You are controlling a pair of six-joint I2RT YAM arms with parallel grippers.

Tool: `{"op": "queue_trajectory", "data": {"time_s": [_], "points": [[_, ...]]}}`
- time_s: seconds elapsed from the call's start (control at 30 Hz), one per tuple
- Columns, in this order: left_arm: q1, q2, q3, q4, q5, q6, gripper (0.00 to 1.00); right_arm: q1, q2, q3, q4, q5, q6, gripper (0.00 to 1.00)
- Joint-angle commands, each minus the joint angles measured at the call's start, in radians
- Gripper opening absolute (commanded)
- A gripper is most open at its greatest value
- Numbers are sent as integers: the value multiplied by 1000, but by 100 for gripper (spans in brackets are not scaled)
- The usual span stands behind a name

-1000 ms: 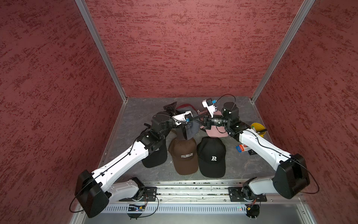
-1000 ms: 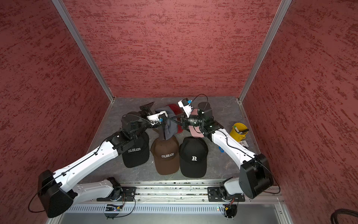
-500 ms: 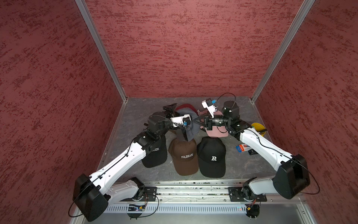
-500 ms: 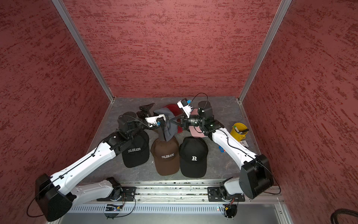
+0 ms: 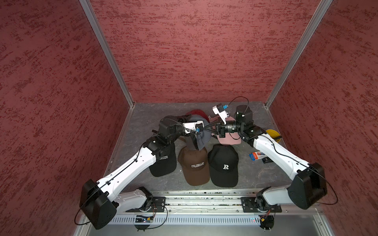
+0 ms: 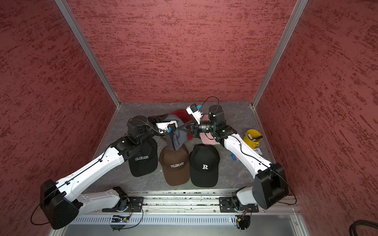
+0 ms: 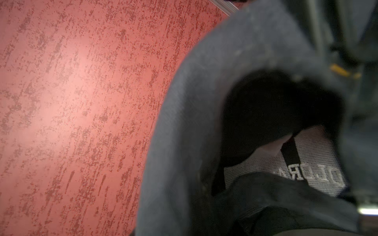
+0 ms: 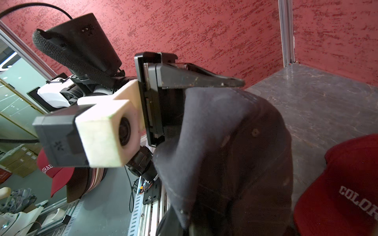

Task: Open the adjustable buckle of the baseball cap
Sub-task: Pick up the baseball cap from the center of the board.

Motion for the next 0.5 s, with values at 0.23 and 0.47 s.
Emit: {"op": "queue_trajectory", "data": {"time_s": [0.23,0.47], "points": [[1,-64,78,-213,66,-333,0,-6,88,62,150,8,66,12],[13,-68,138,-327,35,-563,0,-9,108,91,163,130,58,41]]}}
